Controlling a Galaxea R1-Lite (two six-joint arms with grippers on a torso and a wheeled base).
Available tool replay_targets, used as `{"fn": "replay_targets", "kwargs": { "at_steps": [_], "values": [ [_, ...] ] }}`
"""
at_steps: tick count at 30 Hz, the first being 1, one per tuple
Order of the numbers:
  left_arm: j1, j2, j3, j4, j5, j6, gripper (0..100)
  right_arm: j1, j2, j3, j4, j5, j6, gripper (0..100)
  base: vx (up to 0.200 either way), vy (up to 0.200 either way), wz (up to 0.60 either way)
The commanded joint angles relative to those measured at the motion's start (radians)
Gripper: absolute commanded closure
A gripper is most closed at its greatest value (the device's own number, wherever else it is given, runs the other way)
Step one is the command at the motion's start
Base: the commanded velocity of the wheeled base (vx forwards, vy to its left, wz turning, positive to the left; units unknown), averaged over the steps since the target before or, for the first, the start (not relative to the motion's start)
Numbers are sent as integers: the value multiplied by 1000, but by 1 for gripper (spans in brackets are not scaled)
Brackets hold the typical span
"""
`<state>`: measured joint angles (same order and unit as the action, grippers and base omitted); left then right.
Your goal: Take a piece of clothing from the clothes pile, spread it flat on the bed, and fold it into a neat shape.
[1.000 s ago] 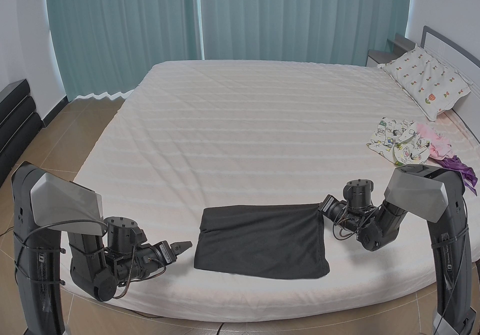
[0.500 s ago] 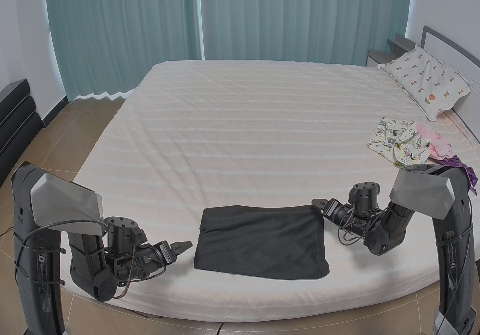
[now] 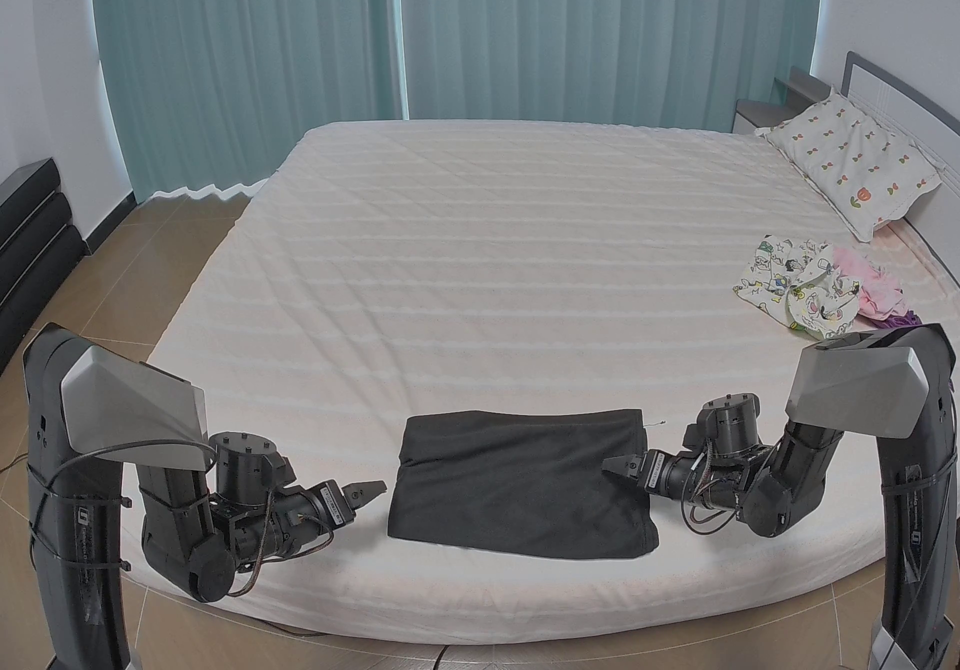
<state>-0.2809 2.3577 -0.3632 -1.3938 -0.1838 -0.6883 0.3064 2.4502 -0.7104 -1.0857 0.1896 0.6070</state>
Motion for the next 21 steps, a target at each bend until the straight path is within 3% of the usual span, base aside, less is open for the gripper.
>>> {"fn": "replay_targets", "kwargs": {
  "at_steps": [1,8,21],
  "values": [
    [0,0,-2,-1,0,0,0,16,-4,-26,38,1,-20,0,0,0,0],
    [0,2,-2,-1,0,0,0,28,-2,-63,66,10,-29,0,0,0,0],
    [2,2,-8,-1,3,-2,0,111,67,-135,76,-75,-67,0,0,0,0]
  ]
}}
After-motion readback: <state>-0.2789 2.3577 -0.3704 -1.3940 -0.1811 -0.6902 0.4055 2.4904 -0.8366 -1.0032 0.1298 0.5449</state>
